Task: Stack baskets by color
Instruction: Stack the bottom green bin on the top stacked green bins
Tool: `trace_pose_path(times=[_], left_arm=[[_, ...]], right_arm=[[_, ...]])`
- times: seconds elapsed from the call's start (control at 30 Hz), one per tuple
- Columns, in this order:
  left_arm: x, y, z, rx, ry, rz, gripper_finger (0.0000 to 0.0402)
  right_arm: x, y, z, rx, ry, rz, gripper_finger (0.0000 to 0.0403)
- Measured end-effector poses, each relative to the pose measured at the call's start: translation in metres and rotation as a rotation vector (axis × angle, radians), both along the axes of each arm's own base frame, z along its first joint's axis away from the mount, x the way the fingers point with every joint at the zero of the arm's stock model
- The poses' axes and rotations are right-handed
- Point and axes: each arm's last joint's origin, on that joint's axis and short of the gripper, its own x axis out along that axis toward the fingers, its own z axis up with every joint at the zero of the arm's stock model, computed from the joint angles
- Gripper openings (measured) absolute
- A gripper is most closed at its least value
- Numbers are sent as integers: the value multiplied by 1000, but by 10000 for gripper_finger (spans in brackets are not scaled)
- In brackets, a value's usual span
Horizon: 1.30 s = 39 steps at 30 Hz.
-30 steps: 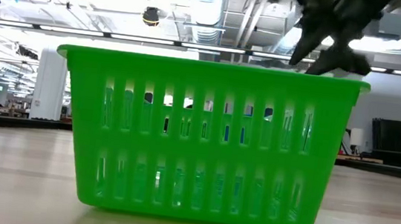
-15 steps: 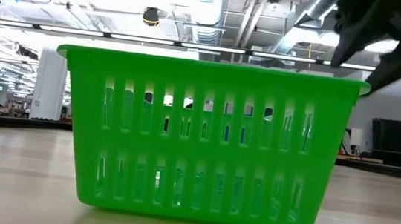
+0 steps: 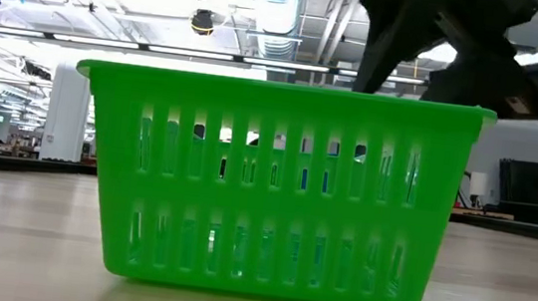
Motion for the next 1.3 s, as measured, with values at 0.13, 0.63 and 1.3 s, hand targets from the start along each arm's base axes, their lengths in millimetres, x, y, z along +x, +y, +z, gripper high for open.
trace_pose_path(times=[0.13,0.63,1.3], left_arm=[[0,-1,-1,14,14,-23,270],[-22,3,2,15,-25,-23,270],[-44,7,5,10,-96,37,270]], right_arm=[[9,5,-3,-54,56,43,197],[21,12,-29,32,113,30,126],[38,-124,91,-236,-71,164,7]])
